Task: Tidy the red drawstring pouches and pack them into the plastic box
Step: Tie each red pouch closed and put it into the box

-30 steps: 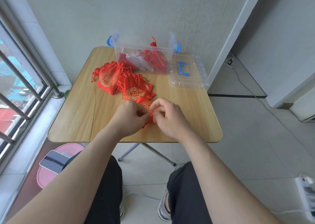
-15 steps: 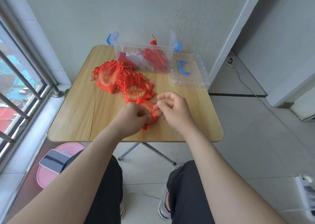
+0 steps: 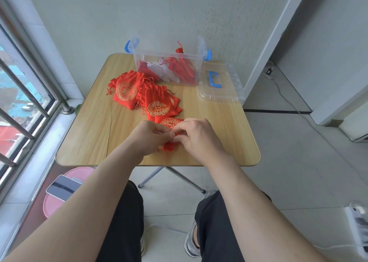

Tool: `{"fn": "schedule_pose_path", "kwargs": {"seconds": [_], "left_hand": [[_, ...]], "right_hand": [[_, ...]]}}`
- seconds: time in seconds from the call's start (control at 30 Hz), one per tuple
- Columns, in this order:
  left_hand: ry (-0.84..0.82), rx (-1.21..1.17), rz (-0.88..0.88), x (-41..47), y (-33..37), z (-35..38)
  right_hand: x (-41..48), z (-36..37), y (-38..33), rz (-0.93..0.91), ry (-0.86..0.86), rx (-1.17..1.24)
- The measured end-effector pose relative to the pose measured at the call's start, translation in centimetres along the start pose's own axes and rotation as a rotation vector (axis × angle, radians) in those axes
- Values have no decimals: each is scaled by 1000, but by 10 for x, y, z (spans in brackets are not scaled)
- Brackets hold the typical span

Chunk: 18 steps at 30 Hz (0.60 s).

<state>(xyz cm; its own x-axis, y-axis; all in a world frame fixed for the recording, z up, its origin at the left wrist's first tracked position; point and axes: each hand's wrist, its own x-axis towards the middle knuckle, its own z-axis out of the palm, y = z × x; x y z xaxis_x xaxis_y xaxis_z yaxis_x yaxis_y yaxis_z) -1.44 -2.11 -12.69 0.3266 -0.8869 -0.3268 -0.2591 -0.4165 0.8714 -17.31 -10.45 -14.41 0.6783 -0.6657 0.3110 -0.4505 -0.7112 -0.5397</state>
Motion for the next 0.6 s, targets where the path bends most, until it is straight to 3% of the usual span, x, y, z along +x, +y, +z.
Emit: {"fn": "schedule_pose_path", "kwargs": {"seconds": [0.17, 0.37, 0.6], "left_hand": [[-9, -42, -46, 1, 0, -2], [151, -46, -66, 6, -1, 4], [243, 136, 174, 1, 1, 9]], "right_hand": [[3, 1, -3, -62, 1, -151], [5, 5, -9, -95, -37, -285], [2, -1, -8, 5, -5, -170]]}}
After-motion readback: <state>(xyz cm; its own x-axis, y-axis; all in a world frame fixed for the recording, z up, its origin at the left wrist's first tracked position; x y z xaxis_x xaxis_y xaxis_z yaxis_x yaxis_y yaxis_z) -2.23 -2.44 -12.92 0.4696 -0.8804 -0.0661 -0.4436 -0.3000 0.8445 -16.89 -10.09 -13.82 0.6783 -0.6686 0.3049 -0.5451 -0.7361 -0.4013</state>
